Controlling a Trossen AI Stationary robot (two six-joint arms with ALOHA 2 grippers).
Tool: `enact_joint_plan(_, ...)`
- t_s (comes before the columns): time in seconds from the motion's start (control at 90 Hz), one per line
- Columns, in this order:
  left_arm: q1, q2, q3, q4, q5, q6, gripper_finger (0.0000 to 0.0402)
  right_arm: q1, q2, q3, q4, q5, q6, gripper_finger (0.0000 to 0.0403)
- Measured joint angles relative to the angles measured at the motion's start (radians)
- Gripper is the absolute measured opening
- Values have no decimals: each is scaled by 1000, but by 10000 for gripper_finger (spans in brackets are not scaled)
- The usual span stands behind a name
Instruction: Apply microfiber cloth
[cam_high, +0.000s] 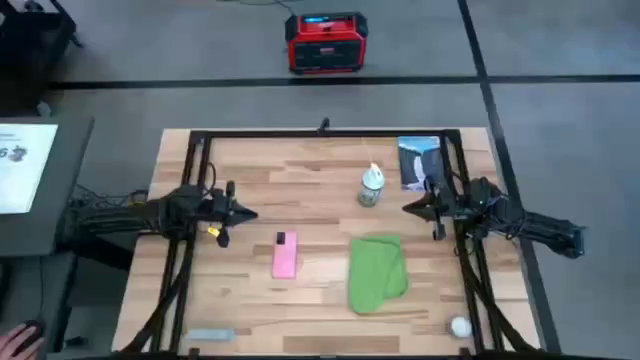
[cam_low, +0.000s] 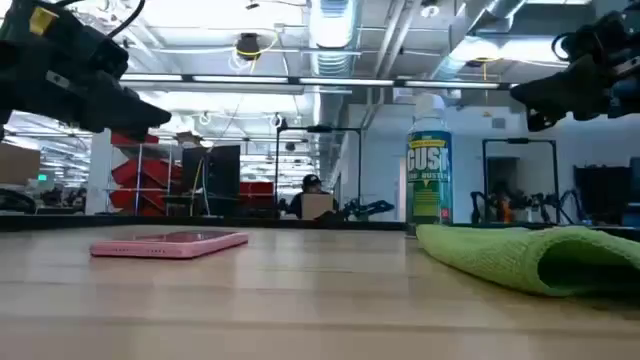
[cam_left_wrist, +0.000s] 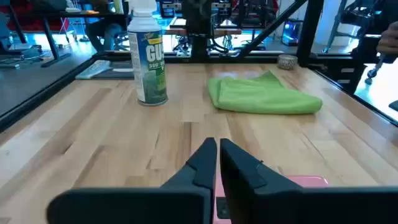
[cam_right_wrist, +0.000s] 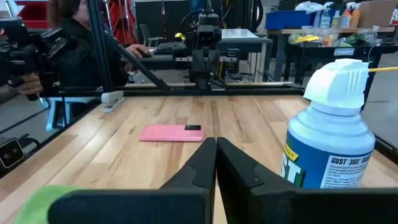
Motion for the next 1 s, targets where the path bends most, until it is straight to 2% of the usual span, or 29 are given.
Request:
enact_joint_plan(0.233, 0, 0, 0, 0, 0, 17, 0, -1, 0, 0, 0, 35, 0, 0)
enact_joint_plan(1.0, 0, 0, 0, -1, -26, -2, 0, -1, 0, 0, 10, 38, 13, 0)
